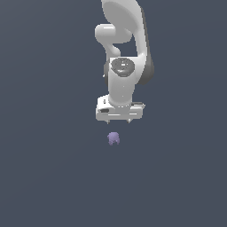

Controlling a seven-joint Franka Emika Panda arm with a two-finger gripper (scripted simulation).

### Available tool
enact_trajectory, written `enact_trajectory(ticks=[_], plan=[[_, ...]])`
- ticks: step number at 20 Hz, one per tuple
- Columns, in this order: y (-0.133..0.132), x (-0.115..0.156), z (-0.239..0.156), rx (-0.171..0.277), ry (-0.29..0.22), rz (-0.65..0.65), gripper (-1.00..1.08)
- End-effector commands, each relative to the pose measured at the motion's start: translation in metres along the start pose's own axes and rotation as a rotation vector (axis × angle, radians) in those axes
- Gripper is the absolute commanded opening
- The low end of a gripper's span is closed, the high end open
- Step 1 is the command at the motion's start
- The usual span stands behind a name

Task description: Pick up the object and move it to a goal position.

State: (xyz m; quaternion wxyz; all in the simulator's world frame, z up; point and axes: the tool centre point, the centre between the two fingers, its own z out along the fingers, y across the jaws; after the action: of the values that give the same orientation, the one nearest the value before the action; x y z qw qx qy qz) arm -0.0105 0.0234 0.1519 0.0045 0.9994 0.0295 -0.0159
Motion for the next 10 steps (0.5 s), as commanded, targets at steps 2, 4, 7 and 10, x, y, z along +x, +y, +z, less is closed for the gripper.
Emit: enact_trajectory(ticks=[2, 4, 7, 10], plan=[[0.0, 0.0, 0.0, 0.0, 0.0, -0.001, 1.0], [-0.0003, -0.0003, 0.0, -0.002, -0.002, -0.008, 1.0], [-0.0011, -0.0015, -0.0001, -0.006, -0.009, -0.032, 1.0], [-0.0023, -0.003, -0.001, -0.011, -0.016, -0.054, 1.0]])
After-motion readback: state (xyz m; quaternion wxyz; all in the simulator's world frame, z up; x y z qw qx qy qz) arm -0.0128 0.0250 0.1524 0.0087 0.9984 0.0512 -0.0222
